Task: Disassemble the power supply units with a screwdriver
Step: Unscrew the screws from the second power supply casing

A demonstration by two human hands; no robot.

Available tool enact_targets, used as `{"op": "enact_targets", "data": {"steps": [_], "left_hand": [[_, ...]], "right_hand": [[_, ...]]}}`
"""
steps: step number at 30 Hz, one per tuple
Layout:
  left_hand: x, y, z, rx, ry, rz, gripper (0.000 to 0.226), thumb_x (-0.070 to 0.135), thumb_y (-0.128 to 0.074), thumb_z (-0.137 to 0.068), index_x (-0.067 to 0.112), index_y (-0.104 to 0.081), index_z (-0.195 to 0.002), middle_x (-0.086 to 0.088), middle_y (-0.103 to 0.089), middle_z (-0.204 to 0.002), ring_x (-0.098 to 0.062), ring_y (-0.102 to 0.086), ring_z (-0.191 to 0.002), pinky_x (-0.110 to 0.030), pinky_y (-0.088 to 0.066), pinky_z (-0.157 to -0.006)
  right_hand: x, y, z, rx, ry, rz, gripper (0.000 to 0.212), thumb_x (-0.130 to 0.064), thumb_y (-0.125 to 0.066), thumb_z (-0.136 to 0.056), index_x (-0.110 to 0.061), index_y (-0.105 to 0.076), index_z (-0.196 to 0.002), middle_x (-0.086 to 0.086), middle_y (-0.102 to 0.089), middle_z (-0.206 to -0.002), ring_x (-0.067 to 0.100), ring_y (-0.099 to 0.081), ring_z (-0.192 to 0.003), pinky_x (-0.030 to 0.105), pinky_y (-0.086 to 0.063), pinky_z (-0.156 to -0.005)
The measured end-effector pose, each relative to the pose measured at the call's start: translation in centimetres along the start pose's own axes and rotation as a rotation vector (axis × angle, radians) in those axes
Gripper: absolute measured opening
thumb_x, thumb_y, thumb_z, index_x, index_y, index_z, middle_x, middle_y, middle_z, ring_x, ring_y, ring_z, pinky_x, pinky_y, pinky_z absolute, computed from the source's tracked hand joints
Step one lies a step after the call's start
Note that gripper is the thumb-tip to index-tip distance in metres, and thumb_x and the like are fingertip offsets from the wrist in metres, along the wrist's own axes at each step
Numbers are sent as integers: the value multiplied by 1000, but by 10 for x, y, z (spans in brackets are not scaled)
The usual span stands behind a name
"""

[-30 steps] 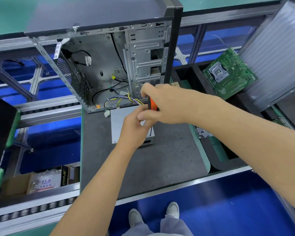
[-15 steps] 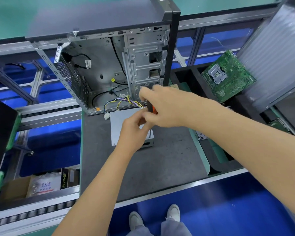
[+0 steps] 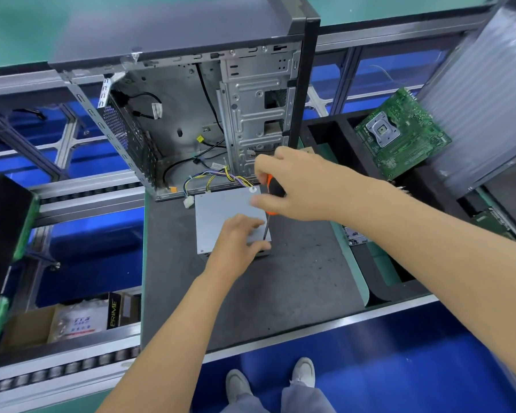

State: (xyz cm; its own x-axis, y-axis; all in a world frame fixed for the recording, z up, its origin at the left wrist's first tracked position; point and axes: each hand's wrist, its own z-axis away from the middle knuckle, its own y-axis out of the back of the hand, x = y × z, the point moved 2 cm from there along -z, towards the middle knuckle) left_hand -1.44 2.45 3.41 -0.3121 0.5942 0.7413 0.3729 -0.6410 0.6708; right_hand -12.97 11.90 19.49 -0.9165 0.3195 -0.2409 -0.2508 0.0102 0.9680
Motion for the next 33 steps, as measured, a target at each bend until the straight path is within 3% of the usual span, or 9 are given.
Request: {"op": "enact_targets", "data": {"steps": [2,5,9,13,17,22,27,31,33], "left_hand": [[-11,-11,7,23,-38,-99,27,10,-78,-84,0,-71,-108,-11,-59,-95,-32,-49,-100,-29,-41,-91],[-12,-17,6,95,-62,-133,25,6,-78,-84,-1,-74,-108,-11,-62,-97,-31,-49,-99,-27,-39,-87],[-14,-15,4,107,-89,-105,15,3,-81,-80,0,-78,-95,-11,-63,-89,-32,-52,-92,-14,-31,-83],[-14,-13,4,108,-85,-82,14,6,-80,-81,2,-79,-94,-10,-64,-88,-30,-51,-93,-5,-33,-82],[-12,-14,4,108,-92,-59,13,6,-81,-81,2,-79,-94,-8,-64,-87,-28,-51,-93,-3,-33,-82],[-12,-13,2,97,-74,-50,8,10,-79,-84,5,-78,-90,0,-58,-85,-22,-48,-95,-5,-34,-81],[-12,-11,-2,44,-64,-72,7,15,-75,-88,9,-76,-90,4,-53,-86,-17,-43,-93,-6,-32,-80],[-14,-11,-4,23,-47,-75,8,19,-76,-87,12,-74,-84,15,-45,-80,-13,-41,-90,-6,-33,-77],[-15,-12,-4,34,-32,-66,8,19,-77,-87,13,-73,-84,16,-45,-81,-13,-42,-92,-7,-34,-77]], "right_hand": [[3,2,-1,13,-31,106,39,-54,-51,-95,-17,-46,-109,4,-52,-95,28,-50,-82,36,-42,-72],[2,1,2,-3,74,-125,25,-23,-58,-92,-19,-44,-113,-9,-48,-90,16,-46,-78,31,-36,-67],[1,4,3,48,-74,138,42,-58,-48,-94,-17,-37,-98,1,-43,-73,23,-40,-60,33,-34,-53],[0,1,4,2,48,-96,21,-25,-55,-88,-20,-47,-107,2,-50,-94,25,-50,-81,38,-47,-75],[5,2,0,8,-49,236,43,-56,-50,-94,-16,-43,-109,3,-45,-80,31,-49,-78,40,-48,-73],[7,1,8,-51,88,-192,28,-14,-61,-87,-21,-49,-111,-7,-45,-92,5,-44,-78,26,-36,-67],[14,2,10,-27,-48,170,48,-63,-50,-90,-21,-41,-112,-2,-46,-79,29,-53,-79,43,-50,-76],[6,0,11,-5,106,-65,28,-28,-59,-89,-20,-47,-113,-1,-48,-97,25,-50,-88,38,-45,-82],[1,0,8,-30,49,-20,32,-44,-56,-91,-21,-44,-110,1,-49,-93,27,-49,-87,41,-46,-77]]}}
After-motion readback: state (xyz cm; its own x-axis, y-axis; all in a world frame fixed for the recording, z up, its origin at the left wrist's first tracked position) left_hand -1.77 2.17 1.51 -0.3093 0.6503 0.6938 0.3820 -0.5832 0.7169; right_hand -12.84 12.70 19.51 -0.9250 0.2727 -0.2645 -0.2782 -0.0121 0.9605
